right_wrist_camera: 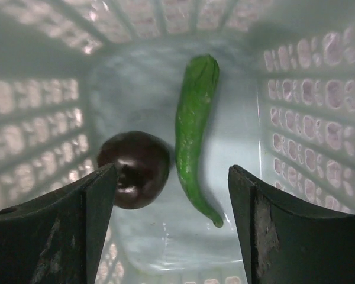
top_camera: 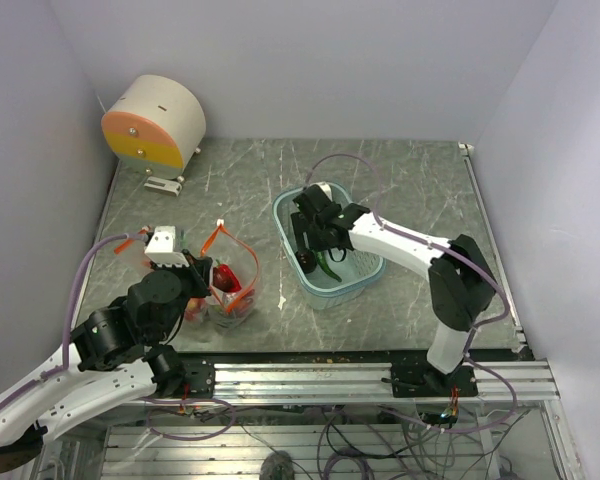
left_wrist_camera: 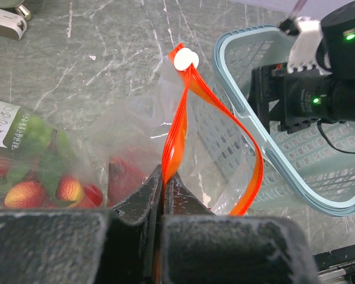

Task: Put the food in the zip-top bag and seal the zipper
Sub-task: Pick up the fake vegetable from the bin, then place the fake vegetable in the zipper food storage bag, then pick up the fake vegetable from the bin.

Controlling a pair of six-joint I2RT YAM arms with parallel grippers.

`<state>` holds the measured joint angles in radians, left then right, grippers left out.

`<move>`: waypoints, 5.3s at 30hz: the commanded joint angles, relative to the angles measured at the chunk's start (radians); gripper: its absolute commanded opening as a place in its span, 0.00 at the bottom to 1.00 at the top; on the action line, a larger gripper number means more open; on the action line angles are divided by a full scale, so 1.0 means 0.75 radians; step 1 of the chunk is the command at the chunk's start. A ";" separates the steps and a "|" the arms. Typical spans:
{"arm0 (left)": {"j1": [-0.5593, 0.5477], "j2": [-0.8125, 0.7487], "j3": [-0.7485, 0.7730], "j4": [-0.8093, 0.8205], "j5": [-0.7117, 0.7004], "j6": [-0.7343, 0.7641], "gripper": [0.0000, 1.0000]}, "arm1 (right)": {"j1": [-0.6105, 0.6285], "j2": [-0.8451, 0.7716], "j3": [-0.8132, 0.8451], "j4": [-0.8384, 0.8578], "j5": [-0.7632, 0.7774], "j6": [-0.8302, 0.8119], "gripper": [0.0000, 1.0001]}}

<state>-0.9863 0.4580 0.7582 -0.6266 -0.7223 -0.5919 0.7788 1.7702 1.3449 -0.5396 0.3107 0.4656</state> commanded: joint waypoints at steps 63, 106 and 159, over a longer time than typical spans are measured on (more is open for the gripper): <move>-0.001 0.102 0.080 0.039 0.019 -0.029 0.07 | 0.405 -0.320 -0.474 1.721 -0.505 0.243 0.00; -0.001 -0.018 -0.089 0.241 0.143 -0.093 0.07 | 0.165 -0.390 -0.214 -0.088 0.177 0.120 0.80; 0.000 0.222 -0.065 0.265 0.084 -0.101 0.07 | 0.432 -0.742 -0.352 0.646 -0.558 -0.113 0.10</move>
<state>-0.9863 0.5991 0.7315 -0.4988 -0.6624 -0.6399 0.9783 1.1736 1.0264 -0.1841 0.0082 0.4244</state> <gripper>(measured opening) 0.081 0.567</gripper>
